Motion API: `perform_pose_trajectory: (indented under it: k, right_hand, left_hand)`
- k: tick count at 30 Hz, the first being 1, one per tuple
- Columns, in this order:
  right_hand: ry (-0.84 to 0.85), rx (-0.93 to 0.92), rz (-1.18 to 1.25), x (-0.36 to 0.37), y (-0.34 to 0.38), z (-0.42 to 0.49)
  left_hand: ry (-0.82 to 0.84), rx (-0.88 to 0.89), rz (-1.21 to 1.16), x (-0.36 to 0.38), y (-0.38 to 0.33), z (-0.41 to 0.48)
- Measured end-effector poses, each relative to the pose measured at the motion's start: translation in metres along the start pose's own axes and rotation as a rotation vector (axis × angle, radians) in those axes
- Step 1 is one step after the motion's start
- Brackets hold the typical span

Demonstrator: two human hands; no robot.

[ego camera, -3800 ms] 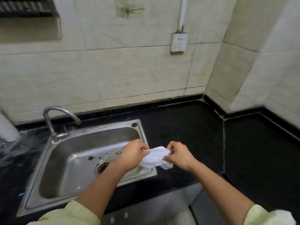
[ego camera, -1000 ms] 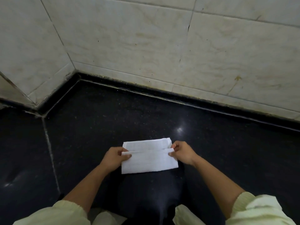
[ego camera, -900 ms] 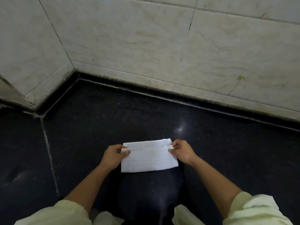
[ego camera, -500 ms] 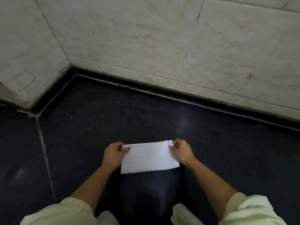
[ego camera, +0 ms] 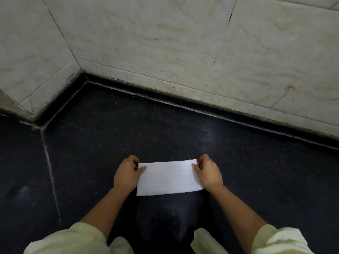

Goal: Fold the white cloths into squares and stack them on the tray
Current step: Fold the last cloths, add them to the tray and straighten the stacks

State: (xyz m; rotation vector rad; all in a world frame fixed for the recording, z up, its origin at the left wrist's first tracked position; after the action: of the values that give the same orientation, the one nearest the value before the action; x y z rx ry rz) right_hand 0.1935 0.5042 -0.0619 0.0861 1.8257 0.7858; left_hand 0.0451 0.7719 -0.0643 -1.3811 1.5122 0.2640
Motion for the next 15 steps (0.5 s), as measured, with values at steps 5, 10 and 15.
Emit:
perform_pose_trajectory:
  k: [5,10,15]
  right_hand:
    - [-0.091,-0.161,-0.027,-0.011,0.016,-0.017]
    - [0.021,-0.172,-0.001,0.011,0.01,-0.041]
    - [0.004,-0.047,0.033,0.001,-0.013,-0.055]
  left_hand:
    - [-0.071,0.006,-0.084,-0.007,0.012,-0.02]
    - [0.02,0.026,-0.08,0.016,0.026,-0.042]
    - [0.107,0.04,-0.054,0.025,0.035,-0.046]
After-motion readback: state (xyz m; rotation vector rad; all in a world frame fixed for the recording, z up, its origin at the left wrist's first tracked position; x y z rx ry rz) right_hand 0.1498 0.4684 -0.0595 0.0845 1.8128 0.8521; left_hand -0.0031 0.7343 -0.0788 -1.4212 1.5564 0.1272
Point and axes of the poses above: each hand's wrist, its own z-axis towards the middle knuckle, its own x-axis out of the palm, y = z × x, the point moved 10 cm from there along z, towards the middle knuckle, and after that the axes turned 14 degrees about -x, right-handed, at the moved point
